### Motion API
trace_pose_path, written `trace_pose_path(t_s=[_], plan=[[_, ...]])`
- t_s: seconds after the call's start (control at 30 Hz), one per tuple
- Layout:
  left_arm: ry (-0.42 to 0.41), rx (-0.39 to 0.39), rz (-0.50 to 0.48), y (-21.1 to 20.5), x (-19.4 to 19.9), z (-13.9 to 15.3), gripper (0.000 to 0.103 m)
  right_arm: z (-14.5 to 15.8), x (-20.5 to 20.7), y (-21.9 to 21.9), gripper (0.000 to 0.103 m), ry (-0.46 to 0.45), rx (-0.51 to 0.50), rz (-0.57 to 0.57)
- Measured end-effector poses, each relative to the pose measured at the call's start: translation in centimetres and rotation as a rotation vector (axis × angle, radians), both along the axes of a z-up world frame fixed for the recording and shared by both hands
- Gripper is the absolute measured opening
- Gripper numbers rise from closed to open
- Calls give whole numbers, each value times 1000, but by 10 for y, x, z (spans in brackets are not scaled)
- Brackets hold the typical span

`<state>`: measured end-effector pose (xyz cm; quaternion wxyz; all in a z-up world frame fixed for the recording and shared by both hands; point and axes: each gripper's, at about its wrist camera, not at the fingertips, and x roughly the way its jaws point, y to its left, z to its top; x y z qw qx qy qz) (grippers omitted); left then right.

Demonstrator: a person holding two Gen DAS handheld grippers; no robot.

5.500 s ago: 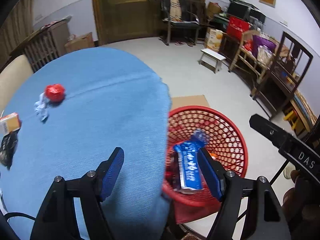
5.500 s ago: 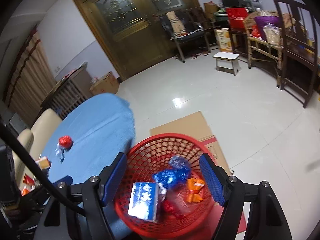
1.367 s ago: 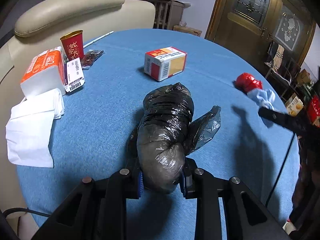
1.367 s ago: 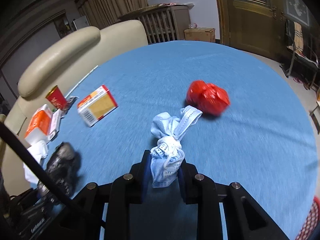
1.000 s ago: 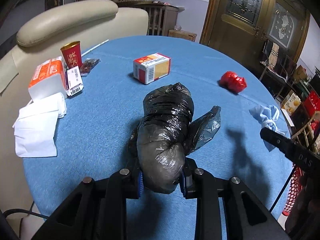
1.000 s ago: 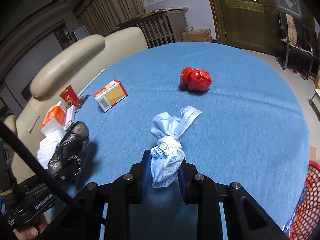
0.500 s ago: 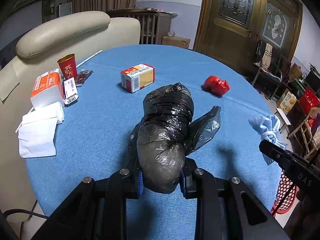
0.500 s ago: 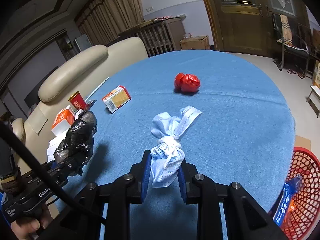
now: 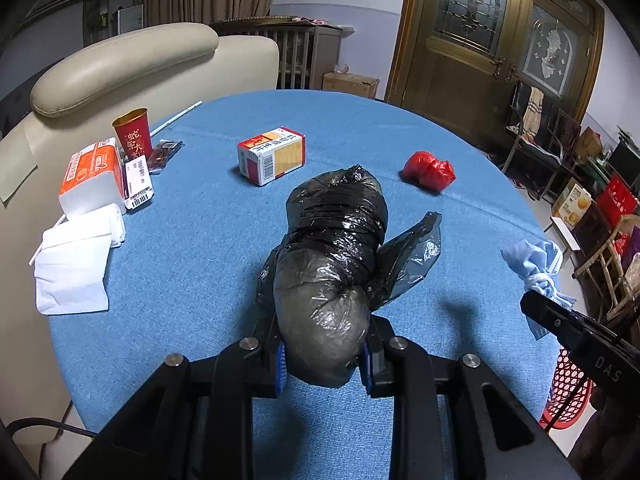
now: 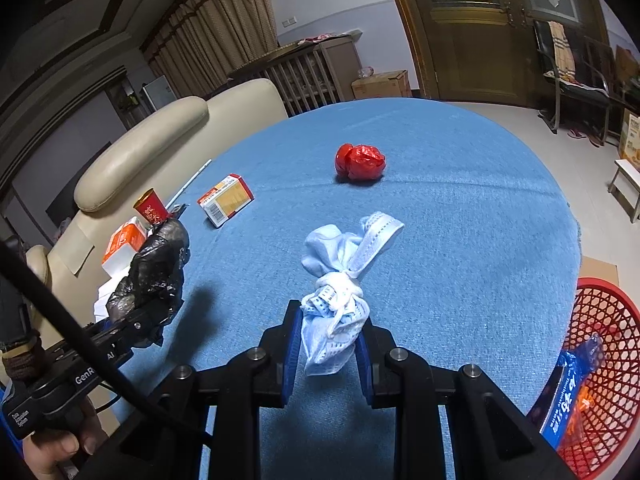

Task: Collect trash
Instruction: 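Carry the black bag and white cloth with both tools toward the red basket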

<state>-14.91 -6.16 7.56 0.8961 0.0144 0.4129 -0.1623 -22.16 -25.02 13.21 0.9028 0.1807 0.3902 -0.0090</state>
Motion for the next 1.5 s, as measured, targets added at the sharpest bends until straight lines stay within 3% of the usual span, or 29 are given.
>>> trace_pose_path(t_s=[0.43,1.2,1.5], plan=[[-19,4,-26,-11,-3,4,29,5,-10,-13,27,-16,12,-49],[-36,33,-154,-69,-18,13,29,2,-43,-67,27,-17,39,-181],[-53,38,-231,-102,-27,17,29,6,-74,-99,27,-33,42,-276]])
